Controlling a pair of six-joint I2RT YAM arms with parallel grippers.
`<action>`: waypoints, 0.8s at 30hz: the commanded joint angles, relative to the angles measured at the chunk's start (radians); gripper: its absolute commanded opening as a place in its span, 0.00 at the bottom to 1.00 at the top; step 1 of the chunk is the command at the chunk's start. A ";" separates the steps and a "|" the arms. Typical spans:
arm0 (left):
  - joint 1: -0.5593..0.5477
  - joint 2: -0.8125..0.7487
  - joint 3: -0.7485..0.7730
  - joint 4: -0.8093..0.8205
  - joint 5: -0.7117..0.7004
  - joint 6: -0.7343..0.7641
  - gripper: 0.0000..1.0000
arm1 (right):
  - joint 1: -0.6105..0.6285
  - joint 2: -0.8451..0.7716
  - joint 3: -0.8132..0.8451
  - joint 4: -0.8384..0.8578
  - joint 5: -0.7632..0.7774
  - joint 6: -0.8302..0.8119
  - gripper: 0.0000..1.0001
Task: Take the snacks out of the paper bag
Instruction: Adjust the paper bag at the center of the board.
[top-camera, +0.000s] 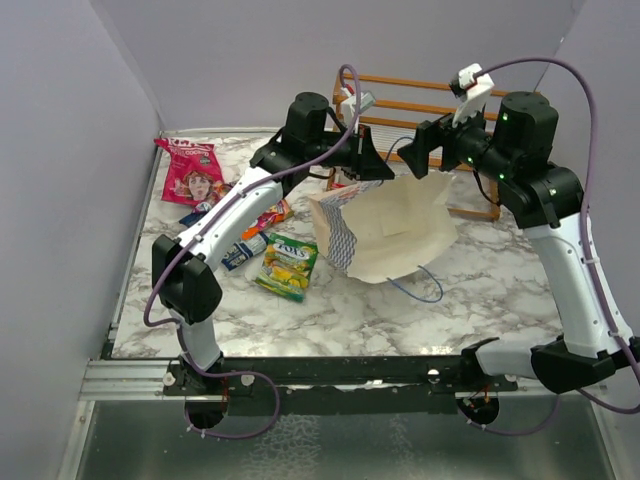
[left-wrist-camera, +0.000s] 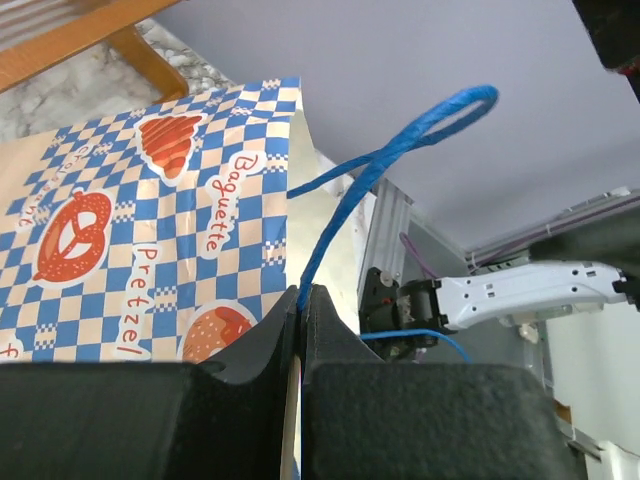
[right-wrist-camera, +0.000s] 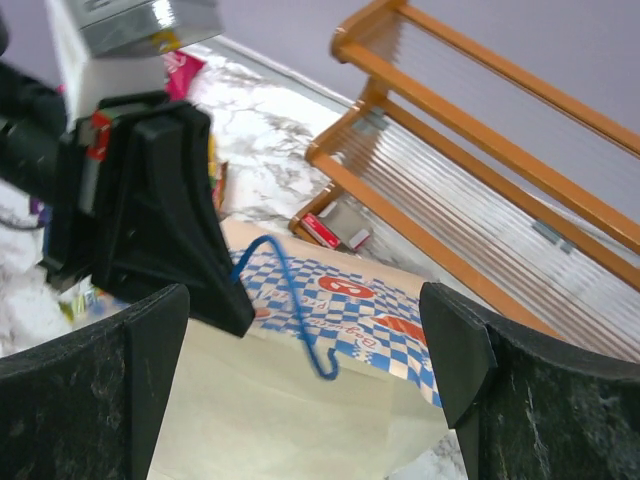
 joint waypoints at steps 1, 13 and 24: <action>0.000 -0.064 -0.005 0.123 0.076 -0.092 0.00 | -0.001 0.034 0.059 -0.017 0.199 0.119 0.99; -0.010 0.000 0.031 0.472 0.052 -0.538 0.00 | 0.000 -0.125 0.031 0.185 0.336 0.192 0.99; -0.007 0.024 -0.208 0.835 -0.031 -0.842 0.00 | 0.000 -0.256 -0.046 0.282 0.364 0.194 0.99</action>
